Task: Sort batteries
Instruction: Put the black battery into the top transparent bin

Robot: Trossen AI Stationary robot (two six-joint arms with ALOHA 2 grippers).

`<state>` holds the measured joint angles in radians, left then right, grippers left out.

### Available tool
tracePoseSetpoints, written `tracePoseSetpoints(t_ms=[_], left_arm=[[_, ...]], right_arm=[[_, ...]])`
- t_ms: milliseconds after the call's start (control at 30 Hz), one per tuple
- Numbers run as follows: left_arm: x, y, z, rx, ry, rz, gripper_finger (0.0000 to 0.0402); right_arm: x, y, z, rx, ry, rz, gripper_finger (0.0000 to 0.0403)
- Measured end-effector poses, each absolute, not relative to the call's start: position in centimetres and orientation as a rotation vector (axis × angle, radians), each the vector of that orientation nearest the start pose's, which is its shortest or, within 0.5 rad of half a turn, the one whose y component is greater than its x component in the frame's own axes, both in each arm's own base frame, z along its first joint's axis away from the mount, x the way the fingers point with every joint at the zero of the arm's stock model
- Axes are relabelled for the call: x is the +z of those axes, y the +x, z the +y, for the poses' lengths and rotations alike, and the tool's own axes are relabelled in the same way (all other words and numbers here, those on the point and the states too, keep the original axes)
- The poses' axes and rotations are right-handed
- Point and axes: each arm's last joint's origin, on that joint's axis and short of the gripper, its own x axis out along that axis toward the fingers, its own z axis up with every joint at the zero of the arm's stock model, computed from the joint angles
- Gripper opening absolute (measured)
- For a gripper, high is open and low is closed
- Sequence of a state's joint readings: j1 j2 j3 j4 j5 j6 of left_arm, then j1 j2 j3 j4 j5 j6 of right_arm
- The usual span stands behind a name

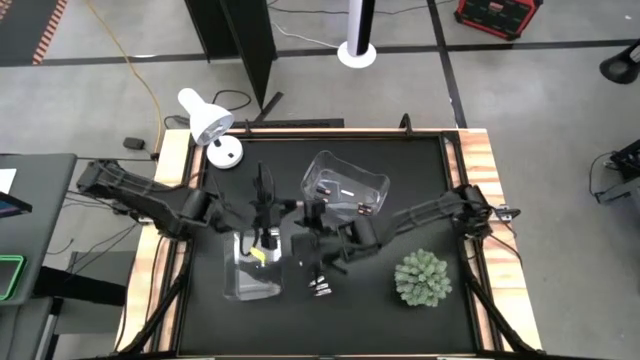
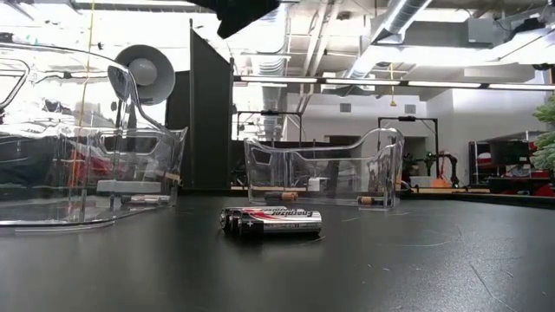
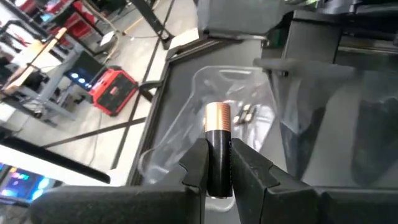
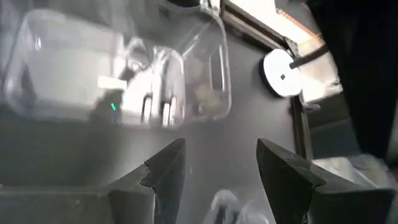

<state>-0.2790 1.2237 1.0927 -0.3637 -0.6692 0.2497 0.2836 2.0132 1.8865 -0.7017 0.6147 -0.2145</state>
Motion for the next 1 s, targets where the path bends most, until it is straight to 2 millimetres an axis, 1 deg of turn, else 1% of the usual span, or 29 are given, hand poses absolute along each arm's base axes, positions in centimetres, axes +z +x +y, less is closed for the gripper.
tracePoseSetpoints(t_ms=[67,167,233,300,367,467,567,767,933,1000], left_arm=[[33.5,25.6,-4.6,0.331,0.475,0.498,0.0041],[33.2,25.9,-3.4,0.312,0.463,0.513,0.0041],[33.2,26.0,-2.7,0.314,0.454,0.518,0.0041],[33.3,26.1,-2.1,0.319,0.453,0.514,0.0041],[33.4,26.3,-1.6,0.301,0.444,0.499,0.0041],[33.5,26.9,-0.6,0.268,0.416,0.468,0.0041],[32.6,27.9,0.8,0.258,0.407,0.5,0.0041],[30.2,30.9,4.3,0.22,0.365,0.53,0.0041],[28.5,33.8,7.3,0.159,0.338,0.6,0.0041],[27.7,35.1,8.4,0.132,0.322,0.657,0.0041]], right_arm=[[30.2,43.8,9.4,-0.208,-0.526,0.76,0.0214],[29.6,43.8,7.3,-0.211,-0.513,0.727,0.0214],[29.4,43.2,6.1,-0.209,-0.491,0.681,0.0214],[29.1,42.0,5.1,-0.207,-0.462,0.632,0.0214],[29.0,40.4,4.3,-0.22,-0.44,0.582,0.0214],[28.6,37.3,3.3,-0.25,-0.396,0.525,0.0214],[28.4,34.1,2.6,-0.275,-0.347,0.491,0.0214],[27.4,28.6,1.6,-0.356,-0.284,0.489,0.0214],[27.0,25.2,1.1,-0.394,-0.257,0.459,0.0214],[27.0,23.9,1.0,-0.398,-0.246,0.439,0.0214]])
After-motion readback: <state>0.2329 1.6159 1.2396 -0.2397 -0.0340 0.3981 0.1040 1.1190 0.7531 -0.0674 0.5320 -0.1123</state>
